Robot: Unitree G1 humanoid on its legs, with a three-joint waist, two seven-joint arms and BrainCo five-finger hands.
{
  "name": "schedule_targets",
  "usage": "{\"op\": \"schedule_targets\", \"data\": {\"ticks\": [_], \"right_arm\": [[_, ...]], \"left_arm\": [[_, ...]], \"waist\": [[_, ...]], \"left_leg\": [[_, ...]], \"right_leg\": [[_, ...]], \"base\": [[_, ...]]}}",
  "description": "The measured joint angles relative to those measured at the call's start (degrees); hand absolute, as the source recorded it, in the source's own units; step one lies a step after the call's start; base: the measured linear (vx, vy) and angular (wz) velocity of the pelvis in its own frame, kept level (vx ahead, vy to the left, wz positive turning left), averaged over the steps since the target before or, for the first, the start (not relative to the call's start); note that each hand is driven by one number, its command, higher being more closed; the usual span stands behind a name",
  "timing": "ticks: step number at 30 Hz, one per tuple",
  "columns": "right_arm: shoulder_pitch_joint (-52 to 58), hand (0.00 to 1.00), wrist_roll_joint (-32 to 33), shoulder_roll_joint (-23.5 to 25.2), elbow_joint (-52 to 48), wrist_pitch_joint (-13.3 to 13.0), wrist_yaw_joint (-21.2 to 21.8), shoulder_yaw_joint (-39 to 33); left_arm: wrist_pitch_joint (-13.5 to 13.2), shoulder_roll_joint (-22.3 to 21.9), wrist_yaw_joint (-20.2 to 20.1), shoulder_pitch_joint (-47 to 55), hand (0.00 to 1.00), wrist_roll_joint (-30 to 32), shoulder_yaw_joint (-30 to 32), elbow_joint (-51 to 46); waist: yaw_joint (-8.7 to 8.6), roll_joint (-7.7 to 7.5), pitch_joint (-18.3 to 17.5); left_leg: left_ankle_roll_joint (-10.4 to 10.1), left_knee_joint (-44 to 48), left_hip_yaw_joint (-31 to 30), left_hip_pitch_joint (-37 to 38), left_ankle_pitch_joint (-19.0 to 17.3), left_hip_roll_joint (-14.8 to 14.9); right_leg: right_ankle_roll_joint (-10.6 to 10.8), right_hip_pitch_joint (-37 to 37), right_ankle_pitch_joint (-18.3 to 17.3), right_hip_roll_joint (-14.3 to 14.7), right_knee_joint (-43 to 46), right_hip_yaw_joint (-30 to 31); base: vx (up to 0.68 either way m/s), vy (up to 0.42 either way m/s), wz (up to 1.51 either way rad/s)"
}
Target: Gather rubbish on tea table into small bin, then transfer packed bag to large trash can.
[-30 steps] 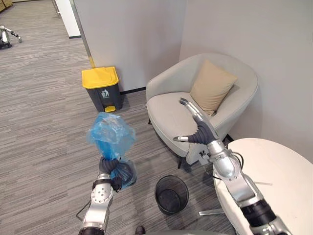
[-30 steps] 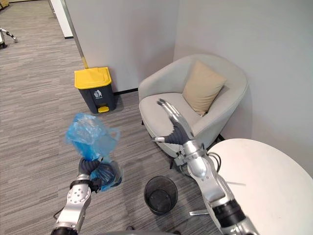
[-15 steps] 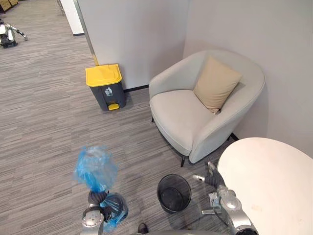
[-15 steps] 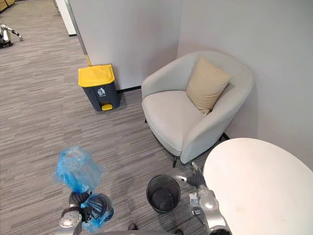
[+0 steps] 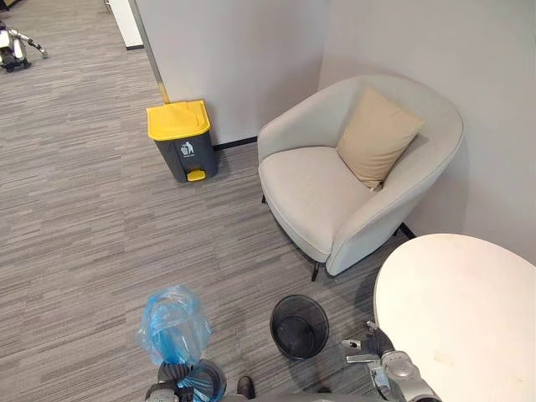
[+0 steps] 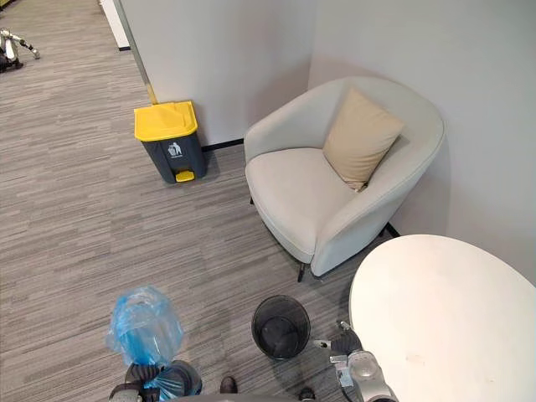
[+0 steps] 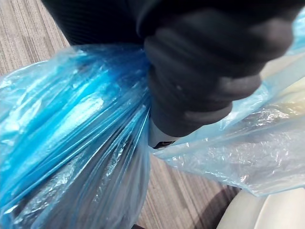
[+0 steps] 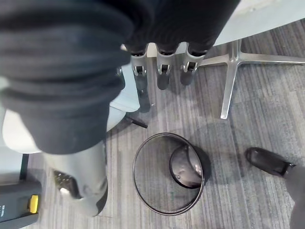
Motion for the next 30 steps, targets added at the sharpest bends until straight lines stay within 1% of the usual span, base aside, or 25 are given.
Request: {"op": "schedule_targets", "data": {"ticks": [7,10,14,15,17,18,19,20,21,22,23,24,25,26,27,28,29,30], "right_arm": [[-0.94,0.0,-1.19,-0.53,2.03,0.33,-0.29,-0.13],[-1.72,0.0,-1.3,-0.53,2.39,0.38,-0.98,-0.14],[-2.54,0.0,-2.26,-0.52,2.44,0.5,-1.22,-0.36],[-3.47,0.0,-2.65,-0.43,2.49,0.57,-1.27,-0.48],[-4.7,0.0,-2.81,-0.33,2.49,0.58,-1.8,-0.53],[-5.2,0.0,-2.81,-0.4,2.47,0.61,-2.38,-0.66],[-5.59,0.0,-2.79,-0.39,2.44,0.76,-2.69,-0.74],[-5.17,0.0,-2.76,-0.38,2.44,0.75,-2.87,-0.73],[-4.53,0.0,-2.68,-0.34,2.42,0.75,-3.41,-0.7],[-4.08,0.0,-2.67,-0.06,2.45,0.94,-3.61,-0.7],[-4.07,0.0,-2.62,0.21,2.43,0.98,-3.65,-0.7],[-4.21,0.0,-2.52,0.49,2.34,0.82,-3.75,-0.66],[-4.47,0.0,-2.26,0.55,2.3,0.57,-3.8,-0.46],[-5.77,0.0,-1.88,0.4,2.19,0.47,-4.03,-0.43],[-6.57,0.0,-1.69,0.34,2.16,0.45,-4.19,-0.43],[-7.58,0.0,-1.04,0.16,1.93,0.4,-4.64,-0.46],[-7.56,0.0,-0.65,-0.41,1.41,0.32,-5.2,-0.53],[-7.13,0.0,-0.44,-0.28,1.61,0.64,-5.24,-0.52]], "left_arm": [[-0.06,0.82,-0.99,0.02,1.0,1.22,-1.7,1.05],[-0.08,0.95,-1.05,-0.05,1.0,1.43,-2.18,1.05],[-0.11,1.05,-1.04,-1.67,1.0,1.49,-2.21,1.05],[-0.11,1.15,-1.03,-2.52,1.0,1.49,-2.21,1.04],[-0.08,1.7,-1.03,-3.98,1.0,1.4,-2.28,1.04],[-0.1,2.34,-1.01,-6.11,1.0,1.29,-2.41,0.75],[-0.08,3.14,-0.98,-7.46,1.0,1.13,-2.5,-0.24],[-0.09,3.49,-0.95,-7.65,1.0,1.0,-2.52,-1.13],[-0.36,4.1,-0.78,-7.92,1.0,0.74,-2.5,-3.25],[-0.89,4.57,-0.66,-7.99,1.0,0.29,-2.57,-4.99],[-0.96,4.67,-0.47,-7.49,1.0,-0.14,-2.53,-5.69],[-0.95,4.72,-0.28,-6.86,1.0,-0.48,-2.48,-6.38],[-0.95,4.54,0.23,-6.52,1.0,-0.72,-2.43,-6.87],[-0.94,3.81,0.72,-6.32,1.0,-0.99,-2.17,-6.92],[-0.97,3.33,0.82,-6.5,1.0,-1.23,-2.15,-6.94],[-0.91,2.27,1.21,-6.86,1.0,-1.33,-2.24,-6.7],[-0.69,0.3,1.74,-7.18,1.0,-1.73,-3.11,-6.69],[-0.66,-0.36,1.84,-6.9,1.0,-1.74,-3.84,-6.7]], "waist": [[0.03,0.57,0.48],[0.06,0.94,1.85],[0.13,0.86,2.87],[0.19,0.83,3.65],[-0.09,0.96,4.18],[-0.03,0.7,4.86],[-0.01,0.59,5.77],[0.01,0.56,5.76],[-0.08,0.57,6.08],[0.14,0.3,6.32],[0.42,0.04,6.19],[1.12,0.02,6.2],[2.08,-0.82,5.77],[3.32,-1.04,5.62],[3.41,-0.89,5.67],[3.32,0.21,6.17],[3.2,2.78,7.1],[3.23,3.52,7.4]], "left_leg": [[-0.06,0.01,0.72,0.27,-0.54,0.03],[-0.01,0.08,1.53,0.45,-0.74,0.02],[0.25,0.41,2.3,-0.44,-0.58,0.07],[0.27,0.44,2.9,-0.69,-0.56,0.12],[0.6,1.78,3.08,-3.22,-0.49,0.13],[1.83,5.72,2.25,-6.41,-1.36,0.18],[2.5,8.58,0.83,-7.81,-1.88,0.16],[2.96,9.18,0.46,-8.15,-2.18,0.48],[3.31,9.42,-0.26,-8.71,-2.42,0.38],[3.37,10.45,-1.99,-8.98,-2.24,-0.28],[3.25,11.2,-2.84,-9.41,-2.09,-0.48],[3.17,12.27,-3.41,-10.3,-2.04,-0.79],[2.92,13.38,-3.65,-11.73,-1.87,-1.1],[2.34,14.82,-4.23,-14.52,-1.22,-1.06],[2.01,14.99,-4.91,-16.09,-0.43,-0.95],[1.5,14.7,-6.18,-17.89,1.1,-0.44],[0.28,12.98,-8.86,-18.71,3.2,1.07],[-0.38,10.44,-9.23,-18.21,3.49,2.32]], "right_leg": [[0.0,-0.08,-0.29,0.01,0.09,0.65],[0.01,-0.38,-0.29,0.01,0.17,1.46],[0.08,-2.45,-0.42,0.01,1.74,2.33],[0.07,-3.59,-0.43,0.02,2.75,3.09],[0.07,-6.55,-0.51,-0.2,5.65,3.56],[0.08,-9.56,-0.5,-0.7,9.37,3.9],[0.14,-10.06,-0.48,-1.1,10.98,4.24],[0.74,-9.76,-0.69,-1.23,11.02,4.59],[1.28,-10.46,-5.48,-1.93,17.34,5.38],[1.77,-11.96,-10.79,-2.16,29.27,7.19],[2.66,-11.54,-12.52,-1.64,33.91,8.3],[3.12,-10.44,-13.52,-1.39,35.2,9.15],[2.95,-9.19,-15.2,-1.13,33.29,10.08],[1.73,-8.37,-17.0,-0.29,28.49,10.72],[0.65,-7.91,-17.6,0.05,25.48,10.68],[-0.57,-7.68,-18.0,0.81,22.17,9.93],[-1.67,-7.56,-16.21,3.28,21.41,7.0],[-2.57,-7.63,-15.5,4.48,21.92,5.11]], "base": [[0.01,0.0,-0.05],[0.02,0.004,-0.13],[0.01,0.007,-0.12],[-0.03,0.022,-0.23],[-0.04,0.034,-0.09],[-0.07,0.037,0.19],[-0.08,0.038,0.22],[-0.09,0.049,0.44],[-0.05,0.03,0.74],[-0.04,0.01,0.85],[-0.06,-0.036,0.69],[-0.1,-0.074,0.34],[-0.17,-0.124,0.24],[-0.17,-0.129,0.23],[-0.17,-0.119,0.34],[-0.28,-0.152,0.66],[-0.38,-0.197,0.79],[-0.4,-0.195,0.84]]}}
